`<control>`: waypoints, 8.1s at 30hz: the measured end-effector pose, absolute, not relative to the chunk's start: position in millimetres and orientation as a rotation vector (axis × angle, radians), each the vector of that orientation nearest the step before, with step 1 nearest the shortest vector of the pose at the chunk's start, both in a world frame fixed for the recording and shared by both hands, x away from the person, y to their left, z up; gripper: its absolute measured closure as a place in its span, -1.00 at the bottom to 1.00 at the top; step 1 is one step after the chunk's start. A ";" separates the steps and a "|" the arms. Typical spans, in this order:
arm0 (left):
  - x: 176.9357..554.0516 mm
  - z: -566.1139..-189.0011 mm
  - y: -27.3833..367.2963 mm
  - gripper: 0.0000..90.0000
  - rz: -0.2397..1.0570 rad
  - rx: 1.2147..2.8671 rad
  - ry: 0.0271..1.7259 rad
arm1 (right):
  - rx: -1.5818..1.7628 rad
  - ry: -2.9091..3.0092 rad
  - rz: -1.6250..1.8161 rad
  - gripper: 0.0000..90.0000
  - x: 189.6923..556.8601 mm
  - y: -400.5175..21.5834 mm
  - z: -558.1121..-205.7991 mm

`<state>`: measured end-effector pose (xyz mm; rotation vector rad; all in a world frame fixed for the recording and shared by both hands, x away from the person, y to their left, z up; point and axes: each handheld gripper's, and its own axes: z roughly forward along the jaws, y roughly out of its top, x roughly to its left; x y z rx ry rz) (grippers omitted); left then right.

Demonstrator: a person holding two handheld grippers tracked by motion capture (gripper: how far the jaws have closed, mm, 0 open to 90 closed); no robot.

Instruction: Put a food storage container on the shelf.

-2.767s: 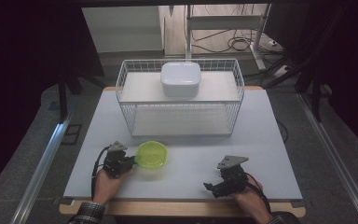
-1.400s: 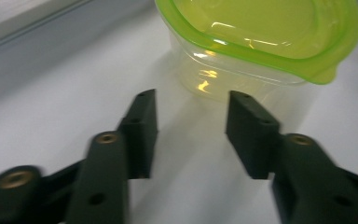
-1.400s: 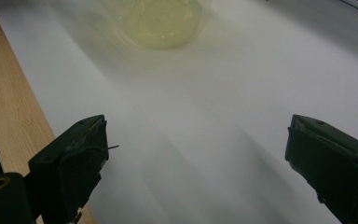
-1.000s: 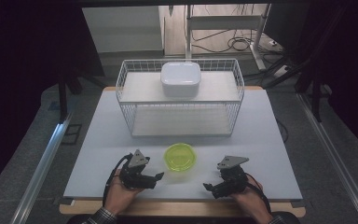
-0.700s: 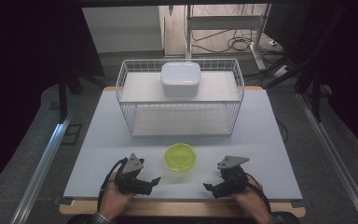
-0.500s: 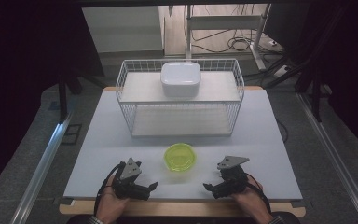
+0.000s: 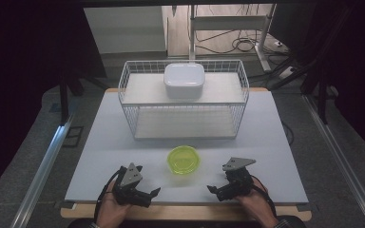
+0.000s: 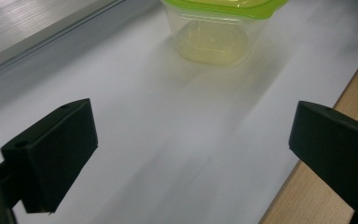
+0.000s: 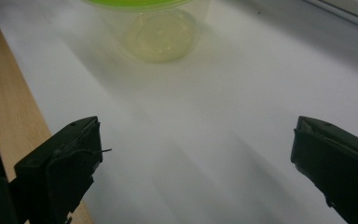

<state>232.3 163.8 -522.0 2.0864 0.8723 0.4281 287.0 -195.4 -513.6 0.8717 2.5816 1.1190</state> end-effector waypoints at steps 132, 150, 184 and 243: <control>235.2 -526.0 161.6 -0.99 0.490 2.154 0.913 | 1.413 2.439 1.897 0.81 395.7 -186.0 -359.5; 235.5 -526.9 160.8 -0.99 0.488 2.169 0.910 | 1.369 2.357 1.970 0.81 411.1 -171.6 -304.0; 235.5 -527.9 160.0 -0.98 0.477 2.184 0.901 | 1.550 2.038 1.938 0.81 473.1 -142.9 -259.3; 236.3 -530.0 159.0 -0.98 0.448 2.193 0.903 | 1.244 2.174 1.705 -0.85 455.1 -148.6 -288.8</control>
